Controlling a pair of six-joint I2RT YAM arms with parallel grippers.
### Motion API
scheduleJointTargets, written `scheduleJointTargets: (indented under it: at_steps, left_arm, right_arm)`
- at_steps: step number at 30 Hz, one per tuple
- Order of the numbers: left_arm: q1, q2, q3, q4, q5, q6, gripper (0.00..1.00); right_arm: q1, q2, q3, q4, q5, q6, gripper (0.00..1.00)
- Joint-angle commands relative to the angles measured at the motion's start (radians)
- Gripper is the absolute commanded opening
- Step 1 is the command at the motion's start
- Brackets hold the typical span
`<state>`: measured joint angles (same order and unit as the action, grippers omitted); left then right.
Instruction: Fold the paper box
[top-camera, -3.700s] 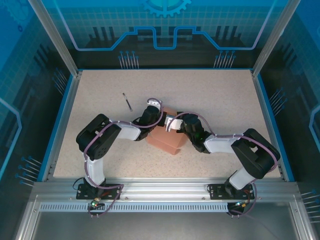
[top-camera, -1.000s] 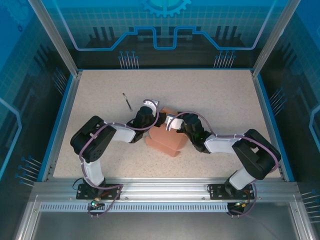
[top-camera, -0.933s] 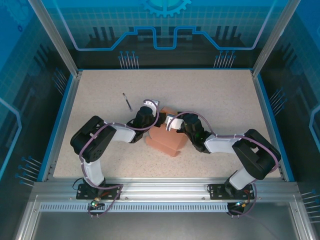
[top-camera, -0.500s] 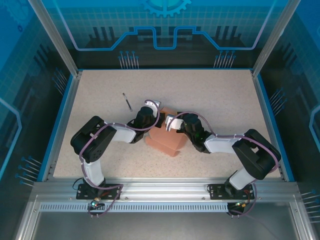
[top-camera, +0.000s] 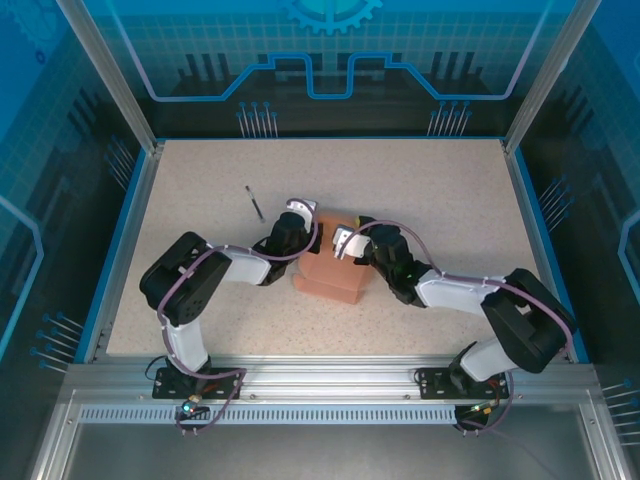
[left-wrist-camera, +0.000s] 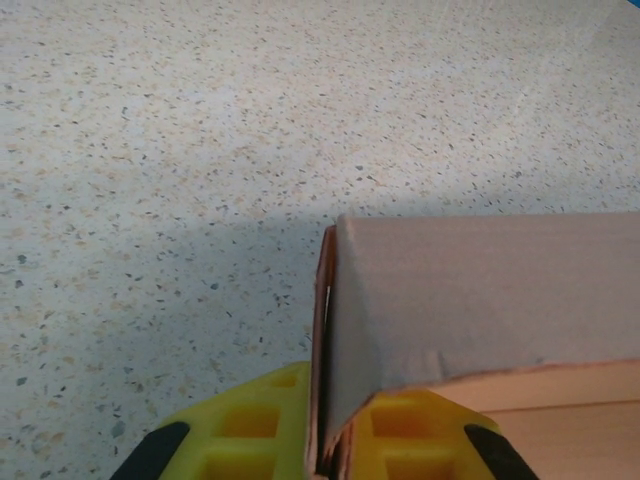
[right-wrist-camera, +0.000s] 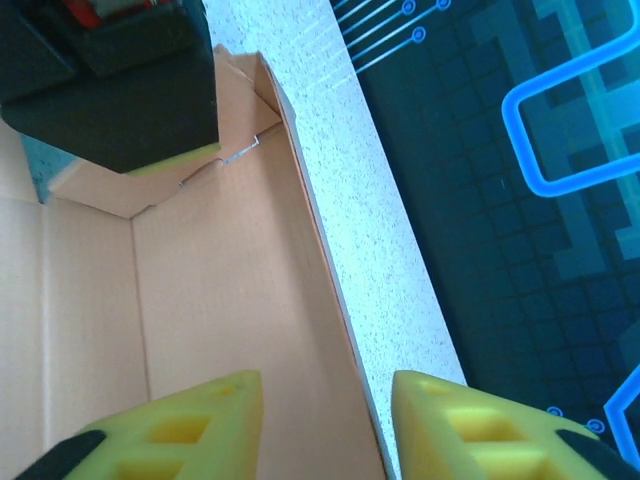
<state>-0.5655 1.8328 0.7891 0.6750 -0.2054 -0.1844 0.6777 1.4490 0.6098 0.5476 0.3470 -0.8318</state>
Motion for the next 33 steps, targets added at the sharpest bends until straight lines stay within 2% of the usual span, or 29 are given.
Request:
scheduleJointTargets:
  at_steps: [1, 4, 7, 10, 13, 18, 25, 33]
  left_arm:
    - [0.007, -0.055, 0.000, -0.001, -0.051, -0.016, 0.07]
    - [0.007, -0.071, 0.004, -0.040, -0.087, -0.020, 0.05]
    - [0.004, -0.092, 0.006, -0.074, -0.114, -0.023, 0.04]
    - [0.004, -0.109, -0.005, -0.091, -0.136, -0.035, 0.03]
    - [0.004, -0.124, -0.017, -0.104, -0.147, -0.048, 0.03]
    - [0.004, -0.139, -0.029, -0.120, -0.154, -0.056, 0.03]
    - [0.005, -0.161, -0.033, -0.133, -0.163, -0.047, 0.03]
    - [0.004, -0.173, -0.036, -0.134, -0.161, -0.051, 0.03]
  right_arm:
    - [-0.009, -0.087, 0.057, -0.134, -0.082, 0.127, 0.46]
    - [-0.013, -0.176, 0.086, -0.253, -0.136, 0.252, 0.50]
    - [-0.040, -0.242, 0.172, -0.467, -0.163, 0.437, 0.52]
    - [-0.078, -0.262, 0.264, -0.678, -0.181, 0.603, 0.53]
    - [-0.109, -0.247, 0.366, -0.804, -0.187, 0.735, 0.55]
    - [-0.105, -0.173, 0.455, -0.897, -0.239, 0.861, 0.66]
    - [-0.098, -0.042, 0.562, -0.979, -0.186, 0.965, 0.68]
    - [-0.098, 0.056, 0.601, -1.002, -0.150, 1.019, 0.67]
